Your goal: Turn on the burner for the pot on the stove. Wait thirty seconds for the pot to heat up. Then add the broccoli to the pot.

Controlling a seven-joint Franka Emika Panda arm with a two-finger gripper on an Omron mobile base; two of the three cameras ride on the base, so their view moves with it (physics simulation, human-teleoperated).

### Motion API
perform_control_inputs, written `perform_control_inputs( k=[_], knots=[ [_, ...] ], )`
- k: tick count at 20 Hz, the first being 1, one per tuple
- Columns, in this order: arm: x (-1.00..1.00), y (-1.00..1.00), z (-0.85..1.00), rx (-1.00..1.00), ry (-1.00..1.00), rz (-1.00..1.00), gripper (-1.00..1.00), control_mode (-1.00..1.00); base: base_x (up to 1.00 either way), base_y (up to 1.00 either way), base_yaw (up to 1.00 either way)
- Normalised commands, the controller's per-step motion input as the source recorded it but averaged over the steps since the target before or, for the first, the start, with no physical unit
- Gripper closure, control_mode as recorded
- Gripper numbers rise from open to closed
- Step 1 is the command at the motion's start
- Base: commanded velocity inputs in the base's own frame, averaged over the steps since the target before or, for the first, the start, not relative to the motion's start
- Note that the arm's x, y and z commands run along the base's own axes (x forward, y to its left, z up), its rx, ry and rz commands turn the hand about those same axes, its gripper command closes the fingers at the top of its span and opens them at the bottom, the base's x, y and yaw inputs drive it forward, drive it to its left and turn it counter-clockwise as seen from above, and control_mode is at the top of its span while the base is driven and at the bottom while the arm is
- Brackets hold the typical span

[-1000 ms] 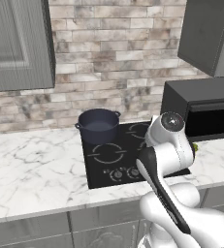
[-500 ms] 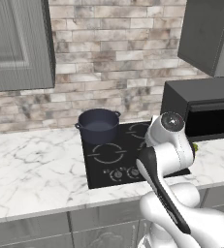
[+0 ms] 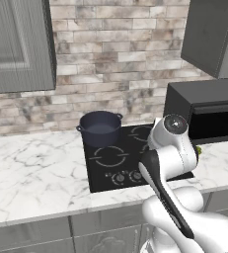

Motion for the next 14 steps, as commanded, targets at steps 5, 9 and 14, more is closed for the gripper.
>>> perform_control_inputs(
  k=[5,9,14],
  knots=[
    [0.0,0.0,0.0,0.0,0.0,0.0,-1.0,-1.0,0.0,0.0,0.0],
    [0.0,0.0,0.0,0.0,0.0,0.0,-1.0,-1.0,0.0,0.0,0.0],
    [0.0,0.0,0.0,0.0,0.0,0.0,-1.0,-1.0,0.0,0.0,0.0]
  ],
)
